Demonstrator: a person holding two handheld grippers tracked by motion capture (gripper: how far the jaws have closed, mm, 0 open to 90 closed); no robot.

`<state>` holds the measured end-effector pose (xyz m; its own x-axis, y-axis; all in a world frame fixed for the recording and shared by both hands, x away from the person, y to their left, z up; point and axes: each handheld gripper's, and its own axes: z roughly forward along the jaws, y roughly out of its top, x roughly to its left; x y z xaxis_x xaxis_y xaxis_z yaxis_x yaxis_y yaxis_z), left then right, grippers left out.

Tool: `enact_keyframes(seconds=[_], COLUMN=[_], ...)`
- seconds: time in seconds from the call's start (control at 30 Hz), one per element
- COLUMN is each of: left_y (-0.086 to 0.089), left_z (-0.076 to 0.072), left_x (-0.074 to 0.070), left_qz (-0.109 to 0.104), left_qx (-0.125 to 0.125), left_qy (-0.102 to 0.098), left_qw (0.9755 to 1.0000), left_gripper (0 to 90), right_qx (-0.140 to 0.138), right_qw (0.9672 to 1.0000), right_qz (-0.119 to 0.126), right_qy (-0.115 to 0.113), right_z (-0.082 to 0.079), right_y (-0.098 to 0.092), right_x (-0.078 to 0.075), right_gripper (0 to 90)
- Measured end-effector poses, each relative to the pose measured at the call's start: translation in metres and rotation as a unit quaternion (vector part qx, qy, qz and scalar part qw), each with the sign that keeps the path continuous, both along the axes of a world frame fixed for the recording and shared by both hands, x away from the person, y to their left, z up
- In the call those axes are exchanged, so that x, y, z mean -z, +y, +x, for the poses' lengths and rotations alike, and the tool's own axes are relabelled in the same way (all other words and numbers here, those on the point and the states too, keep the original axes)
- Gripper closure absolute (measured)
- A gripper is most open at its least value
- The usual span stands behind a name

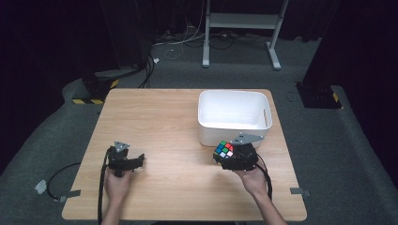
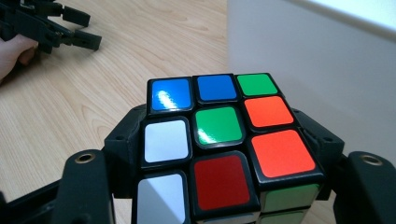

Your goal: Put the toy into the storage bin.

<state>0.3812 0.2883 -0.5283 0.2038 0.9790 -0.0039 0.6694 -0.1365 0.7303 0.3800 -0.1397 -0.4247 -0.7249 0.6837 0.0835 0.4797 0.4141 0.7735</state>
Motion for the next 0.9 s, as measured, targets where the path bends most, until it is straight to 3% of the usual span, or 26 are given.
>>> enact_keyframes(seconds=[0.6,0.8,0.9], left_y=[0.000,0.000,0.000], left_z=[0.000,0.000,0.000], left_x=[0.000,0.000,0.000], left_qz=[0.000,0.000,0.000], left_qx=[0.000,0.000,0.000], left_qy=[0.000,0.000,0.000], left_qw=[1.0000,1.0000,1.0000], left_gripper=[14.4,14.5,14.4], right_qx=[-0.007,-0.015,-0.024], right_qw=[0.9998,0.9995,0.9987], right_qz=[0.015,0.026,0.045], right_qy=[-0.006,-0.005,0.001], right_z=[0.005,0.007,0.009], right_y=[-0.008,-0.010,-0.012], right_x=[-0.020,-0.029,-0.035], right_gripper=[32.5,32.6,32.6])
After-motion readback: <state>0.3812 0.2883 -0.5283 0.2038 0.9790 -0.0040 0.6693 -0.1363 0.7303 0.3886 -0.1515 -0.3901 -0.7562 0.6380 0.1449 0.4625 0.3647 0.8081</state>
